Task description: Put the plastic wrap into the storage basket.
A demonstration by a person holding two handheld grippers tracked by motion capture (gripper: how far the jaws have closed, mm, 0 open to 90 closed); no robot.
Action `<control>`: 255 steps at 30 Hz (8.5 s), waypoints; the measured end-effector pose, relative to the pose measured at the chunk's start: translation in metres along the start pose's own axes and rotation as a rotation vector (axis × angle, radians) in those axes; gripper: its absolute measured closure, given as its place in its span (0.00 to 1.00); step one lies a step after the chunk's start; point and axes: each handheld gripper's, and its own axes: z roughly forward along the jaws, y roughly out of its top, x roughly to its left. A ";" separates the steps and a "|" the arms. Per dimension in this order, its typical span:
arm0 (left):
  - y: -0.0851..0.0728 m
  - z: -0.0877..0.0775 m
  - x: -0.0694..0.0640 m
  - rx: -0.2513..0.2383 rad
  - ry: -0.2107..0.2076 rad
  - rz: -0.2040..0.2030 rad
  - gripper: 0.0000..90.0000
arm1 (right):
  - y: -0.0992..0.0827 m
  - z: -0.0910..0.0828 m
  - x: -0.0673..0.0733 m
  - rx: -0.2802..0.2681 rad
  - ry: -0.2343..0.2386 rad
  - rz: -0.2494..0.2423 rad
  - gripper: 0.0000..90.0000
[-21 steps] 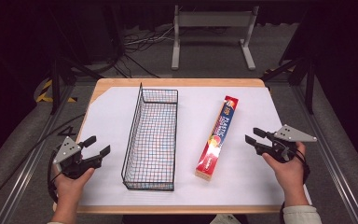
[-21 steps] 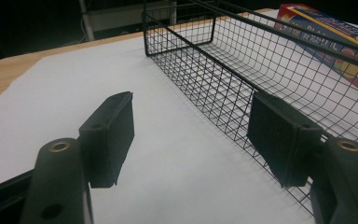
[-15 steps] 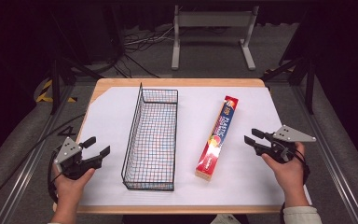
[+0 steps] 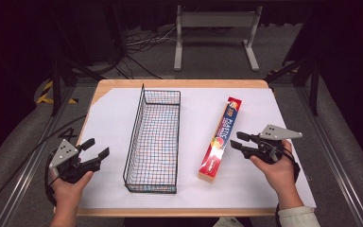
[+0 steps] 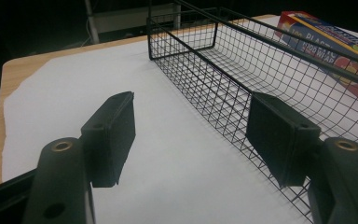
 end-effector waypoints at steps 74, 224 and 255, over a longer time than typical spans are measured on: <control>0.000 -0.001 0.002 0.037 0.010 0.029 0.37 | 0.029 0.114 0.081 0.864 0.239 -0.194 1.00; 0.003 -0.006 0.005 0.005 0.017 0.005 0.36 | 0.013 0.089 -0.050 0.721 -0.432 0.485 0.32; 0.004 -0.006 0.007 -0.005 0.023 0.002 0.36 | 0.043 0.087 -0.039 0.728 -0.546 0.631 0.46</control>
